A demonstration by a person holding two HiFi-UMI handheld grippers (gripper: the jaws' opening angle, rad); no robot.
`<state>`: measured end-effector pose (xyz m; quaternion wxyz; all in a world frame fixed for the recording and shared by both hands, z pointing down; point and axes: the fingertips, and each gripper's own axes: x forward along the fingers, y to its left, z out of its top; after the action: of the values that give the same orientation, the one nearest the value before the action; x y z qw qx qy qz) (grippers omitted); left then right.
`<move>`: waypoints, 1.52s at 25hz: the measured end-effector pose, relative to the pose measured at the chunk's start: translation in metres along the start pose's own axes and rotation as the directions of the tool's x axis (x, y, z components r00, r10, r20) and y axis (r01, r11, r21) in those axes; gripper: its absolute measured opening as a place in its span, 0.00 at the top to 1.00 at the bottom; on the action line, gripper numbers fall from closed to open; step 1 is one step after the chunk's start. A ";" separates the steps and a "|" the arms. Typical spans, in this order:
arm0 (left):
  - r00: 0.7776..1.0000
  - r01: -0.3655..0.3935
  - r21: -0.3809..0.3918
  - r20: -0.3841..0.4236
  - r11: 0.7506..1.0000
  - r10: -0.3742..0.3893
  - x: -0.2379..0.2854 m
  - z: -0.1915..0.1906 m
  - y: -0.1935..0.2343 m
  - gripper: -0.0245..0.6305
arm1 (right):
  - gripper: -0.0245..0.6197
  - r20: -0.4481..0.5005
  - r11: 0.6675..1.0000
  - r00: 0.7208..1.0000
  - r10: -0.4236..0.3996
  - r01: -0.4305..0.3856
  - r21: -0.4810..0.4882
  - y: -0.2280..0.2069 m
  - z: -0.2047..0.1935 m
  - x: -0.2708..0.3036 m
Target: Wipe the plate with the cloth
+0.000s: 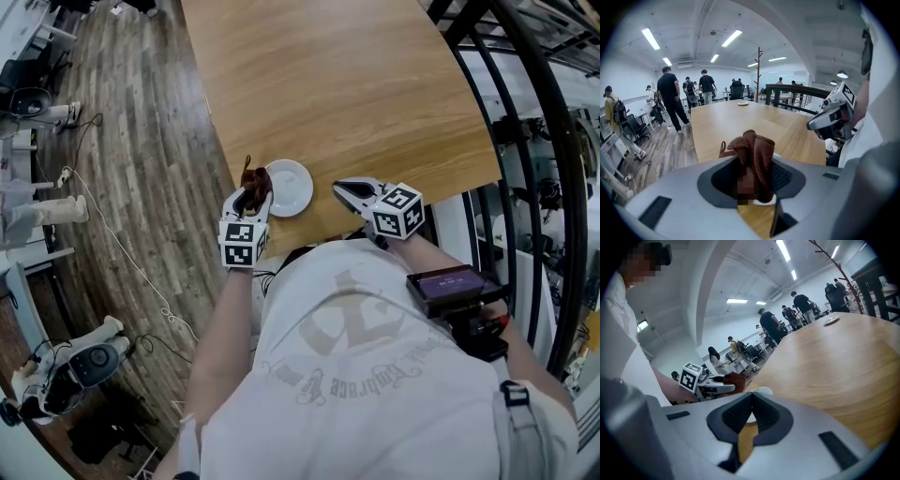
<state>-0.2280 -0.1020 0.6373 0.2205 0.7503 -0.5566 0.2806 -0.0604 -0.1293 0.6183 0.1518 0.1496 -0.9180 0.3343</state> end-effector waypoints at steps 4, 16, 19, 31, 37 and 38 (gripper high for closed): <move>0.998 0.036 -0.095 0.054 0.995 -0.031 -0.014 0.000 -0.012 0.70 | 0.94 -0.008 0.999 1.000 0.027 -0.027 -0.022 0.005 0.006 0.008; 0.975 -0.022 -0.273 0.205 0.962 0.080 -0.077 0.010 0.003 0.70 | 0.94 0.037 0.953 0.978 0.204 -0.190 -0.237 0.070 0.087 0.042; 0.971 -0.033 -0.279 0.218 0.960 0.096 -0.083 0.014 0.003 0.70 | 0.94 0.030 0.938 0.972 0.232 -0.216 -0.272 0.078 0.091 0.045; 0.973 -0.030 -0.306 0.207 0.952 0.097 -0.091 0.000 -0.013 0.70 | 0.94 -0.032 0.935 0.974 0.225 -0.225 -0.274 0.073 0.063 0.040; 0.974 -0.038 -0.306 0.201 0.951 0.104 -0.092 -0.003 -0.012 0.70 | 0.94 -0.035 0.930 0.970 0.239 -0.239 -0.281 0.076 0.063 0.047; 0.974 -0.038 -0.304 0.201 0.952 0.103 -0.092 -0.003 -0.012 0.70 | 0.94 -0.034 0.929 0.970 0.240 -0.240 -0.281 0.076 0.063 0.047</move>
<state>-0.2372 -0.0313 0.5783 0.2598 0.7139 -0.6394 0.1186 -0.1434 -0.1238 0.5471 0.1295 0.0133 -0.9678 0.2155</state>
